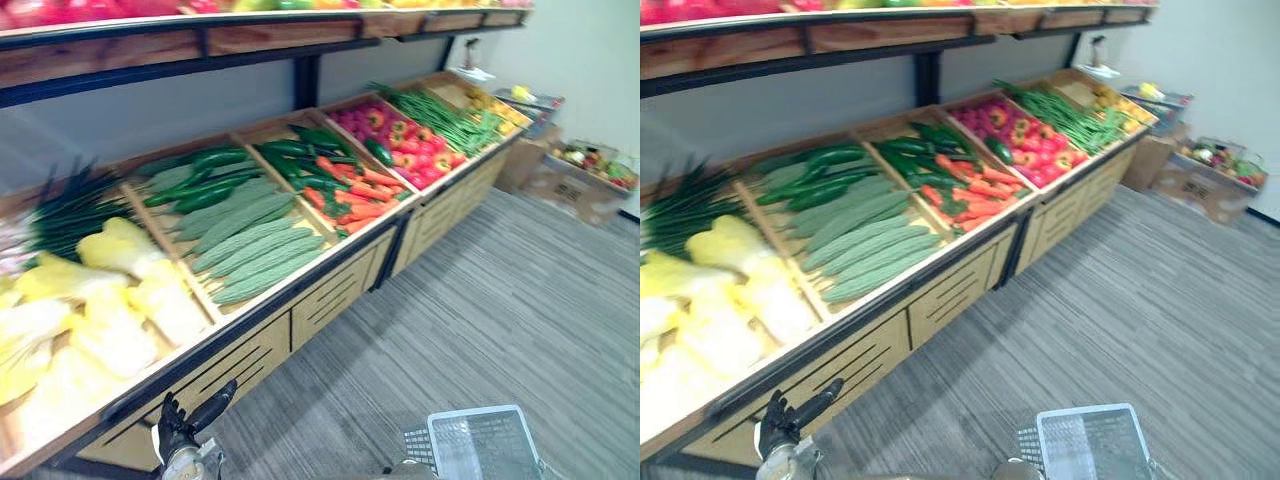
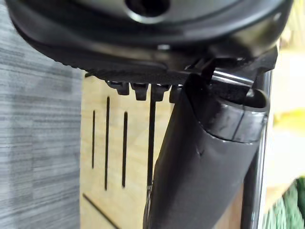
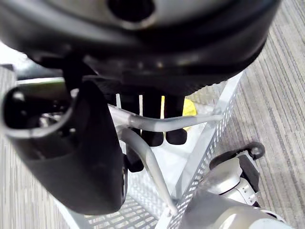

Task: Pick vegetable in the basket

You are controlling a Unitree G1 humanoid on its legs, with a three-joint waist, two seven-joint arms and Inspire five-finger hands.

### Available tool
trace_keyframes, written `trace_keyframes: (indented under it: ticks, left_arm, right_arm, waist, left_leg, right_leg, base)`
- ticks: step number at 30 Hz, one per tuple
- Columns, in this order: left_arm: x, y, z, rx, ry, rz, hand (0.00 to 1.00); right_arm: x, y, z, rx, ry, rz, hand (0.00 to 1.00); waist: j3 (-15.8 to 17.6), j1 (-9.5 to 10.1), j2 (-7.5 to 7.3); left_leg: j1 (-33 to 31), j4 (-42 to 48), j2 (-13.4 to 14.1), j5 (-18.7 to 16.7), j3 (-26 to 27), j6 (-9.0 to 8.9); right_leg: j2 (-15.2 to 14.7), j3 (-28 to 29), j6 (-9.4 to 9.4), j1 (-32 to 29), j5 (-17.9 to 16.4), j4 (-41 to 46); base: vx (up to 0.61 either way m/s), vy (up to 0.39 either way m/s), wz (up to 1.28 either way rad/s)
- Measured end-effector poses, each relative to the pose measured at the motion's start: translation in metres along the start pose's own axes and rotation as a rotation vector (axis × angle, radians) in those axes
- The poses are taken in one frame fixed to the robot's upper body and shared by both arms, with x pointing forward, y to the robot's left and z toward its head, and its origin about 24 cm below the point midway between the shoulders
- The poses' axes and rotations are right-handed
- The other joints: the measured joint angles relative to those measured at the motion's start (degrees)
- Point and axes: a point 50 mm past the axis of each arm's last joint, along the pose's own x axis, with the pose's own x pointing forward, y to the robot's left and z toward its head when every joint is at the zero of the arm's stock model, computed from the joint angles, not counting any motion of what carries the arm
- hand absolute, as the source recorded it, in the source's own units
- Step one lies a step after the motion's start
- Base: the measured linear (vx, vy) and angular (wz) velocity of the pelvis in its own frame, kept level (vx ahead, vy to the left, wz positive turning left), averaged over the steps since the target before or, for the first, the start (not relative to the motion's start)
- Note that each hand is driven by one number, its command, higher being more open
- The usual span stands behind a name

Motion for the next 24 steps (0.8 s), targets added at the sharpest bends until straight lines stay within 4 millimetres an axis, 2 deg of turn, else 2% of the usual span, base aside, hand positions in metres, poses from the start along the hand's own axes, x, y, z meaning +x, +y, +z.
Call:
trace_keyframes:
  ticks: [1,2,3,4,5,6,7,8,9,10,12,17,19,21,24]
  left_arm:
    - [-0.002,-0.003,-0.005,0.014,0.018,-0.023,1.0]
    - [-0.002,-0.004,-0.005,0.016,0.016,-0.035,1.0]
    - [-0.002,-0.004,-0.005,0.016,0.014,-0.035,1.0]
    - [-0.003,-0.002,-0.012,0.009,0.047,-0.017,1.0]
    - [-0.007,0.004,-0.022,0.007,0.087,0.0,1.0]
    - [-0.008,0.006,-0.026,0.006,0.102,0.007,1.0]
    - [-0.012,0.008,-0.032,0.004,0.124,0.009,1.0]
    - [-0.013,0.009,-0.034,0.004,0.132,0.005,1.0]
    - [-0.014,0.013,-0.038,0.007,0.147,0.015,1.0]
    - [-0.015,0.018,-0.041,0.006,0.162,0.033,1.0]
    - [-0.019,0.032,-0.05,-0.026,0.203,0.106,1.0]
    - [-0.027,0.044,-0.062,-0.029,0.254,0.151,1.0]
    - [-0.027,0.044,-0.063,-0.026,0.257,0.144,1.0]
    - [-0.026,0.042,-0.062,-0.015,0.253,0.124,1.0]
    - [-0.027,0.043,-0.062,-0.01,0.254,0.128,1.0]
  right_arm:
    - [0.005,0.015,0.008,-0.011,-0.012,0.027,0.0]
    - [0.007,0.021,0.01,-0.025,-0.013,0.04,0.0]
    - [0.008,0.025,0.009,-0.026,-0.007,0.043,0.0]
    - [0.012,0.033,0.015,-0.035,-0.01,0.058,0.0]
    - [0.013,0.037,0.017,-0.037,-0.012,0.063,0.0]
    - [0.013,0.04,0.017,-0.044,-0.012,0.072,0.0]
    - [0.014,0.045,0.02,-0.067,-0.017,0.086,0.0]
    - [0.015,0.05,0.023,-0.072,-0.022,0.097,0.0]
    - [0.017,0.053,0.027,-0.074,-0.029,0.101,0.0]
    - [0.017,0.053,0.024,-0.076,-0.017,0.099,0.0]
    - [0.017,0.05,0.023,-0.076,-0.013,0.09,0.0]
    - [0.017,0.042,0.021,-0.075,-0.012,0.072,0.0]
    - [0.016,0.039,0.02,-0.075,-0.012,0.07,0.0]
    - [0.016,0.041,0.021,-0.069,-0.018,0.076,0.0]
    - [0.015,0.043,0.016,-0.06,-0.007,0.082,0.0]
  waist:
    - [-0.86,0.05,0.75]
    - [-0.55,-0.04,-0.23]
    - [-0.44,-0.19,-0.87]
    - [-0.16,-0.04,0.02]
    - [-0.13,0.05,0.31]
    - [-0.33,0.16,0.06]
    - [-0.51,0.4,-0.71]
    - [-0.21,0.41,-0.98]
    - [-0.12,0.57,0.22]
    - [-0.18,1.27,-0.12]
    - [-0.01,1.62,-0.61]
    - [0.11,1.71,-0.84]
    - [0.15,1.72,-1.08]
    - [0.16,1.74,-0.79]
    - [0.25,1.85,-0.63]
  left_leg:
    - [0.98,-5.7,-1.3,3.65,3.06,-0.75]
    - [1.76,-7.18,-2.81,4.74,4.29,-0.95]
    - [2.2,-7.03,-3.35,4.96,5.08,-1.01]
    - [2.58,-5.46,-2.06,5.11,5.4,-0.78]
    - [1.98,-2.19,0.12,6.29,5.33,1.32]
    - [1.32,-0.94,0.58,5.52,4.86,1.55]
    - [-0.66,-4.49,-2.52,4.32,3.33,0.89]
    - [-2.59,-7.9,-4.51,5.25,2.61,2.22]
    - [-4.59,-11.73,-5.81,10.02,2.65,5.07]
    - [-3.67,-11.8,-5.53,10.67,2.94,3.48]
    - [-2.91,-12.39,-5.54,11.83,3.16,3.41]
    - [-0.82,-12.56,-5.63,14.46,3.23,3.18]
    - [-0.13,-9.01,-4.57,15.17,3.43,2.86]
    - [-0.01,-7.79,-4.0,14.69,3.53,2.43]
    - [1.79,-4.21,-2.7,15.2,3.12,2.79]
  right_leg:
    - [1.46,-1.62,-0.91,0.87,-1.59,-4.61]
    - [-0.93,-4.46,-0.5,1.08,-4.08,-0.25]
    - [-1.26,-5.25,0.21,1.44,-4.83,-0.88]
    - [0.82,-6.36,-0.7,2.45,-4.91,-3.57]
    - [3.5,-5.88,-1.13,4.53,-4.12,-8.02]
    - [4.19,-5.23,-1.23,5.1,-3.42,-9.95]
    - [4.5,-3.99,-1.36,5.05,-1.96,-12.87]
    - [4.99,-3.47,-1.43,4.99,-0.84,-14.83]
    - [6.86,-3.13,-1.21,5.27,0.16,-16.95]
    - [7.34,-2.38,-1.03,5.57,0.37,-17.8]
    - [8.35,-2.21,-0.68,7.26,1.14,-20.82]
    - [9.58,-2.29,-1.0,11.45,2.31,-25.73]
    - [9.84,-1.91,-1.03,14.44,2.42,-27.83]
    - [9.84,-0.82,-1.07,14.87,2.44,-28.17]
    - [10.67,2.31,-0.75,16.06,2.68,-29.65]
  base:
    - [0.1,-0.139,-0.77]
    - [0.13,-0.161,-0.76]
    - [0.15,-0.197,-0.65]
    - [0.15,-0.211,-0.74]
    - [0.15,-0.259,-0.66]
    - [0.09,-0.184,-0.53]
    - [0.02,-0.083,-0.44]
    - [-0.03,0.015,-0.46]
    - [-0.02,0.04,-0.38]
    - [0.04,0.015,-0.33]
    - [0.09,-0.046,-0.11]
    - [0.08,-0.083,-0.01]
    - [0.06,-0.134,-0.09]
    - [0.04,-0.045,-0.19]
    - [0.06,0.0,-0.57]
